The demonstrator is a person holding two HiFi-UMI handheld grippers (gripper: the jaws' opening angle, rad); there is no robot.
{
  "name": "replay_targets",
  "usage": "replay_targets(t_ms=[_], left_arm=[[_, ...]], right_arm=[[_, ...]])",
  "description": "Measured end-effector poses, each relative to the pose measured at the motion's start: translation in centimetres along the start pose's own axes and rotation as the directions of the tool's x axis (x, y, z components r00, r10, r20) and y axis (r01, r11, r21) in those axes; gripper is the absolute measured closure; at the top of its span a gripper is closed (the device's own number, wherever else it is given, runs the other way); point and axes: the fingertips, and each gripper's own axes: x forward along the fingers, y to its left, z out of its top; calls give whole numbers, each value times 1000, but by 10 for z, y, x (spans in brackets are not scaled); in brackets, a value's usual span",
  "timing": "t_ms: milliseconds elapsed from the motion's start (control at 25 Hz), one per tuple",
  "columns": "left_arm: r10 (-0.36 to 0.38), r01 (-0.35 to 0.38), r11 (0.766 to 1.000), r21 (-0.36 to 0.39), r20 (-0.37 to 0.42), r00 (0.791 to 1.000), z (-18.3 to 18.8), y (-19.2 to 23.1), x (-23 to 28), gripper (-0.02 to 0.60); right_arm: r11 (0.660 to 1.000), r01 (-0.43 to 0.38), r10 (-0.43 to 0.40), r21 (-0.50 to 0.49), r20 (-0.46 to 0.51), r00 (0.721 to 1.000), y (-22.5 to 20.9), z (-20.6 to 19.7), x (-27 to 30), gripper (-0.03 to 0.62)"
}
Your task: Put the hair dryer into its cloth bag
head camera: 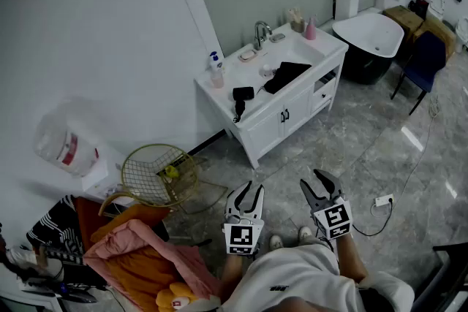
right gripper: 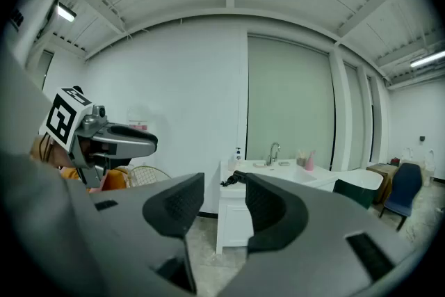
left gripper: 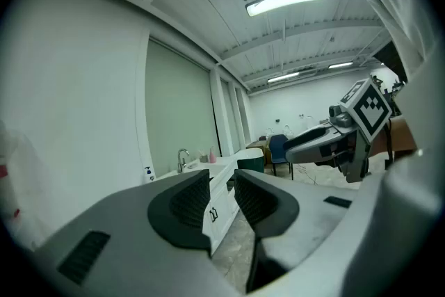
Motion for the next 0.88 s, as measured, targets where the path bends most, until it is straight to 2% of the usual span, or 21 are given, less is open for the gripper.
replay_targets(t_ms=[280,480,640,880], left_arm=[[-46,46,999,-6,5,999,-21,30,-11,455],[-56,56,998,-7,14,998,-32,43,-9,456],[-46,47,999,-24,21,999,-39,55,-4,456],[-31,31,999,-22,14,999,-45,68,14,456]], right_arm=[[999,38,-38,-3,-4,999,36,4,21,396],[1000,25,-25,-16,-12,1000,54,2,33,396],[999,32,-33,-34,-18,999,54,0,47,396],[1000,18,-18,-7,-30,999,44,-2,71,396]])
